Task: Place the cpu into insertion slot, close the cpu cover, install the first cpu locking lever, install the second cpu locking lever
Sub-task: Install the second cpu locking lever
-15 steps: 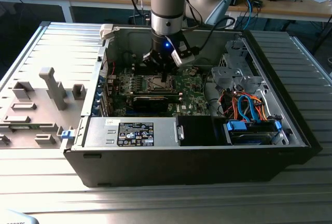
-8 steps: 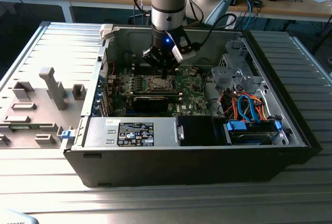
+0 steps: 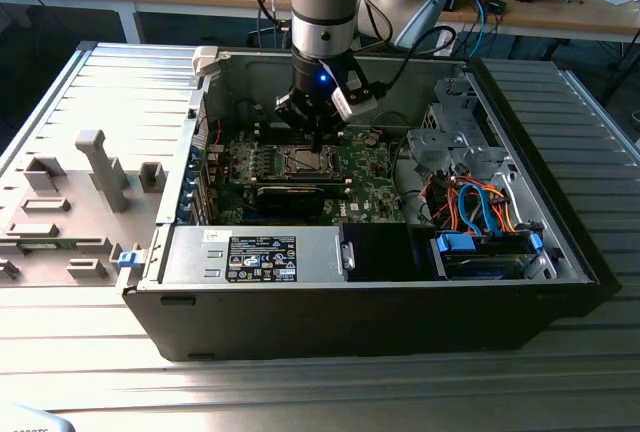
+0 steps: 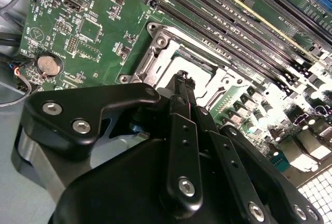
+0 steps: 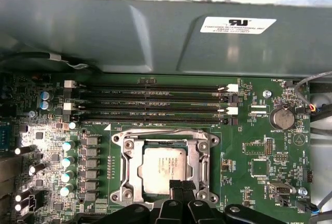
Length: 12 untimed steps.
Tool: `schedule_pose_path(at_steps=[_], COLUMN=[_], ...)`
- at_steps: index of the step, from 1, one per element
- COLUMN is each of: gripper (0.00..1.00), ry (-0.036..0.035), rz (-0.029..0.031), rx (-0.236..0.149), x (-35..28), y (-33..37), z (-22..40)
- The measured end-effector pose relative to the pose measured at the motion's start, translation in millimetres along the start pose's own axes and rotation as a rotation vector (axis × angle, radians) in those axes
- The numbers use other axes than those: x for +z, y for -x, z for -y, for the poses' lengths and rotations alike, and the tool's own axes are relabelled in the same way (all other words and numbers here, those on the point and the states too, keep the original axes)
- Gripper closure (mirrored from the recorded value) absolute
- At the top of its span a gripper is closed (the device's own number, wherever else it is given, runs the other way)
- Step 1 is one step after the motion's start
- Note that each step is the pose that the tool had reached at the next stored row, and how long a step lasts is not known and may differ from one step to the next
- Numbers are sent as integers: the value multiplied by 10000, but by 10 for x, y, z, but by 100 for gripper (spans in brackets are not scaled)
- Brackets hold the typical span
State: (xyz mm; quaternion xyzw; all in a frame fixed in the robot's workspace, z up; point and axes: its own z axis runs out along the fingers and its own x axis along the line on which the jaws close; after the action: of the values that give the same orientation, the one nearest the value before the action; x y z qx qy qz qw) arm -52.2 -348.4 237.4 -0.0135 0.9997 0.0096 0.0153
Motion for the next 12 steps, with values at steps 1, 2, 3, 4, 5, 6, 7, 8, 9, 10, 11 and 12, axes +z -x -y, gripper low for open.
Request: schedule_pose_path(at_steps=[1, 2, 3, 4, 5, 6, 7, 8, 9, 10, 11, 12], gripper=[89, 89, 89, 89, 89, 89, 89, 89, 89, 89, 89, 89], ry=[1, 1, 1, 2, 3, 9, 23, 41, 58, 75, 92, 122], rz=[1, 1, 1, 1, 1, 2, -2, -11, -21, -31, -37, -42], rx=[0, 1, 2, 2, 2, 2, 2, 3, 5, 4, 6, 6], x=[1, 1, 1, 2, 1, 2, 2, 3, 4, 5, 6, 7], y=[1, 0, 0, 2, 3, 6, 16, 31, 46, 58, 67, 73], z=[4, 10, 19, 35, 48, 60, 79, 102, 123, 145, 160, 180])
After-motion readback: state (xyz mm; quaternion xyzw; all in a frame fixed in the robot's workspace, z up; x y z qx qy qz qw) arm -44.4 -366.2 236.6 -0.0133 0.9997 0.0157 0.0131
